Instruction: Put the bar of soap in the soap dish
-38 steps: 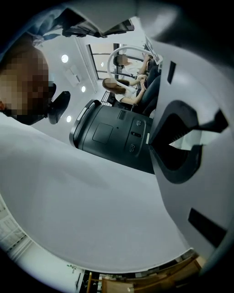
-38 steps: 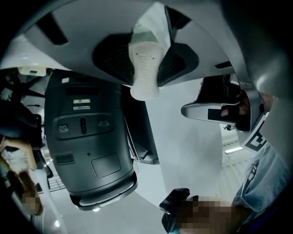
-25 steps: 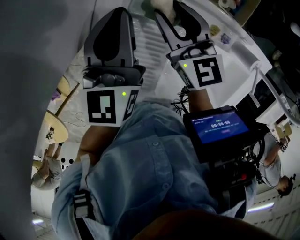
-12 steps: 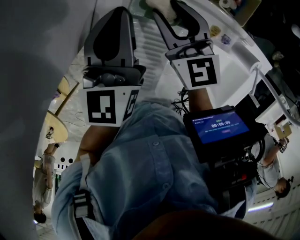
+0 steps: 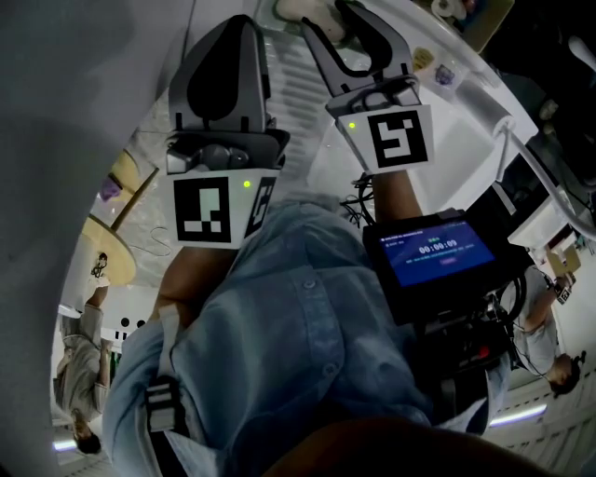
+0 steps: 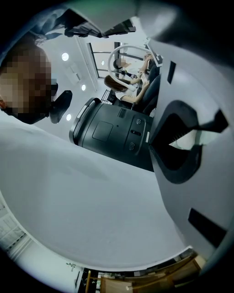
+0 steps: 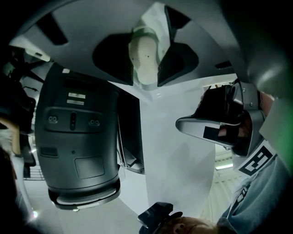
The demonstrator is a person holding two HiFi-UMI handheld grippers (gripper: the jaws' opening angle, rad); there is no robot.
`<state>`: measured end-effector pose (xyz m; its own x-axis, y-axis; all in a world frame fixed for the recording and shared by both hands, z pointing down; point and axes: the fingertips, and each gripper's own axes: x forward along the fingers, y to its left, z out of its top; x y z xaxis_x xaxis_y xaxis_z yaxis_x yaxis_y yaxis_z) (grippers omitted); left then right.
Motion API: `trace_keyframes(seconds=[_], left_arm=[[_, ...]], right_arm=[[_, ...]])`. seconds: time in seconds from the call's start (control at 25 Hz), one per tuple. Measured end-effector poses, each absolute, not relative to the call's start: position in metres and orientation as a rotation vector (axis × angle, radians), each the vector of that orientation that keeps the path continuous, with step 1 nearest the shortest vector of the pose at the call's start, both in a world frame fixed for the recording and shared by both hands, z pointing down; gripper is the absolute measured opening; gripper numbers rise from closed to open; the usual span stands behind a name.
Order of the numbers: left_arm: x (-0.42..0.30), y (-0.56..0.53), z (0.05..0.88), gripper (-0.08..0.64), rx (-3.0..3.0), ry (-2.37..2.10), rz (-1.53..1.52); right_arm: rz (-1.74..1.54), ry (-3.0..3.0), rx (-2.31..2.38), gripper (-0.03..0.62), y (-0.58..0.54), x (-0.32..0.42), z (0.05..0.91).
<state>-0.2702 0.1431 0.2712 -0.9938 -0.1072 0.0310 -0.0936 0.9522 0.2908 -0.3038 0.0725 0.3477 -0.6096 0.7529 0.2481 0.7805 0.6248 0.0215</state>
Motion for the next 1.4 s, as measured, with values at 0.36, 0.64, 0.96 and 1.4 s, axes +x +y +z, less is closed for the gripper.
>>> trace_keyframes(seconds=[0.36,0.64,0.96,1.4], left_arm=[[-0.275,0.138,0.284,0.008,0.198,-3.047,-0.421],[-0.277,0.133,0.296,0.008,0.233,-3.020,-0.395],[-0.271,0.138,0.312,0.008,0.197,-2.994,-0.418],[-0.274,0.130,0.323,0.008,0.224,-2.983,-0.424]], right_arm=[[-0.039,-2.676,-1.216,0.169,0.069,-0.311,0.336],[0.043,-2.589,-1.198,0.129,0.060,-0.303,0.352],[0.174,-2.546,-1.204,0.012,0.064,-0.292,0.355],[0.167,-2.530,-1.193,0.008,0.069,-0.293,0.358]])
